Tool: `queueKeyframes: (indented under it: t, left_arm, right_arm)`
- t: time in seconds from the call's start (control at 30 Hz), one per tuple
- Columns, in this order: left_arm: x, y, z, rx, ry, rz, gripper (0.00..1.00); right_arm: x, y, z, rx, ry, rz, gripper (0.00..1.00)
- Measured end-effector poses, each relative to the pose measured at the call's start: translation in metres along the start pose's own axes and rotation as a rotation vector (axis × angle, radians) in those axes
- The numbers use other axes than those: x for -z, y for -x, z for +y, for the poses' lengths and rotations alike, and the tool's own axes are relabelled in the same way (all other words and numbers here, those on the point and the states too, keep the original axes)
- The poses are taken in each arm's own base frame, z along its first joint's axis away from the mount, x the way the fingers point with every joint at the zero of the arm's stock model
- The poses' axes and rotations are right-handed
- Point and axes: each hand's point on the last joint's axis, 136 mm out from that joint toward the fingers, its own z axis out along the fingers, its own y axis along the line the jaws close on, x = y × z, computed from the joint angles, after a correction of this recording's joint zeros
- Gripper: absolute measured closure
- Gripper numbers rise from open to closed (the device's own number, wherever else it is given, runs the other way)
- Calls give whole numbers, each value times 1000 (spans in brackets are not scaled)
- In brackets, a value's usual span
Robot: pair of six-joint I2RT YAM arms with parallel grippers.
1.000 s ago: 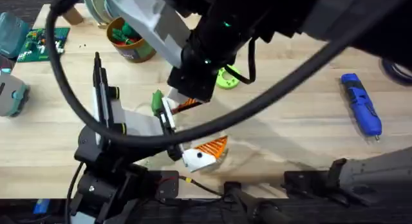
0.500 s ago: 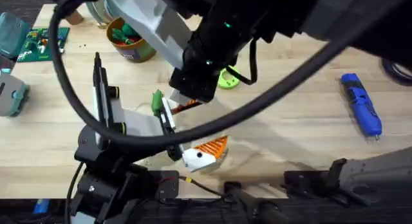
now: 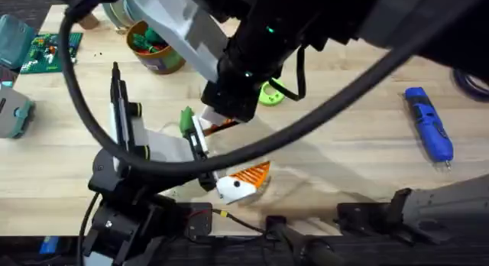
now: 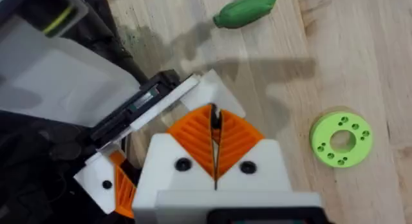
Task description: Pick up the gripper from the table and insert it into the empty holder that is missing its gripper. Then pick up a screw, insert it into the mounting hole, and use the screwdriver to tighten it. Finally, clean up the table by picking up the vegetable and placing it into the bucket.
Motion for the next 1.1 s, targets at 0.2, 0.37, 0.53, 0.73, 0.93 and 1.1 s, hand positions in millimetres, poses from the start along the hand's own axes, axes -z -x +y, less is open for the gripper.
queueKeyframes:
  t: [0.2, 0.37, 0.53, 0.73, 0.93, 1.1]
  left_arm:
    - [0, 0, 0, 0, 0, 0, 7]
    - [0, 0, 0, 0, 0, 0, 8]
    - [0, 0, 0, -5, 0, 0, 8]
    - [0, 0, 0, -5, -1, 0, 7]
    - [0, 0, 0, -5, 0, 0, 7]
    - [0, 0, 0, -4, 0, 0, 7]
  right_arm:
    - [0, 0, 0, 0, 0, 1, 995]
    - [0, -1, 1, 0, 1, 3, 995]
    - [2, -1, 1, 1, 0, -2, 995]
    - [2, -1, 1, 1, 0, -3, 995]
    - [2, 0, 1, 1, -1, -6, 995]
    - [0, 2, 0, 2, -1, -8, 995]
